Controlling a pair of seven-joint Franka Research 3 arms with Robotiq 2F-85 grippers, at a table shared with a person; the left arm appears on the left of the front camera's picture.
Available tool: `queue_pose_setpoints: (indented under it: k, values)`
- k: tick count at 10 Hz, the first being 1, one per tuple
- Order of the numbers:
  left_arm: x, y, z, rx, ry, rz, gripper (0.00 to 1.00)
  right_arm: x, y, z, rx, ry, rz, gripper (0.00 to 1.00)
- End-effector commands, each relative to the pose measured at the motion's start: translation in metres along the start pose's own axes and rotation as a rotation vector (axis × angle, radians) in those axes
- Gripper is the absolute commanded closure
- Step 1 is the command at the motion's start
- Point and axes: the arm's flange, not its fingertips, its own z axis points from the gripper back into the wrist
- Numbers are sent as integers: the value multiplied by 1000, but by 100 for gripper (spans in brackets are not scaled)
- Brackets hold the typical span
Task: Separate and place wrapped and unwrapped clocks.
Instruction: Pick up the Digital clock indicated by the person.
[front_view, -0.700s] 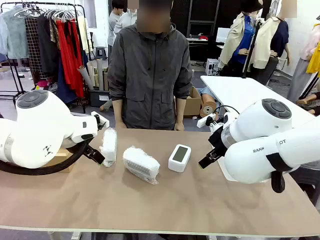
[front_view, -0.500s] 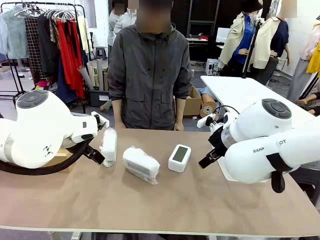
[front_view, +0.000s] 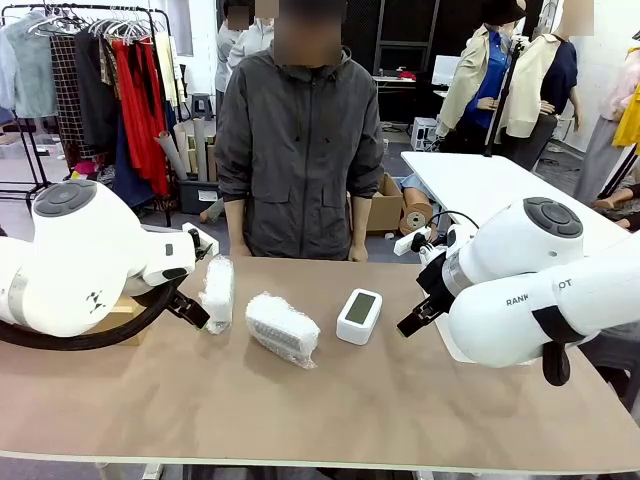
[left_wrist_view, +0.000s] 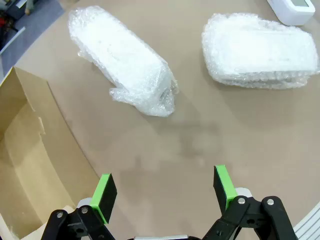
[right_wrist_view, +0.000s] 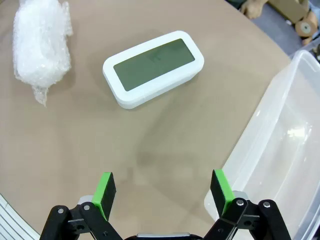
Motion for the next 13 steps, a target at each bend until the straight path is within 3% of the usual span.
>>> queue_pose_setpoints:
  k: [1, 12, 13]
  values:
    - [0, 0, 0, 0, 0, 0, 0, 0, 0, 0, 0, 0, -1, 0]
    - [0, 0, 0, 0, 0, 0, 0, 0, 0, 0, 0, 0, 0, 0]
    - [-2, -1, 3, -27, 12, -22, 0, 0, 2, 2, 74, 18, -14, 0]
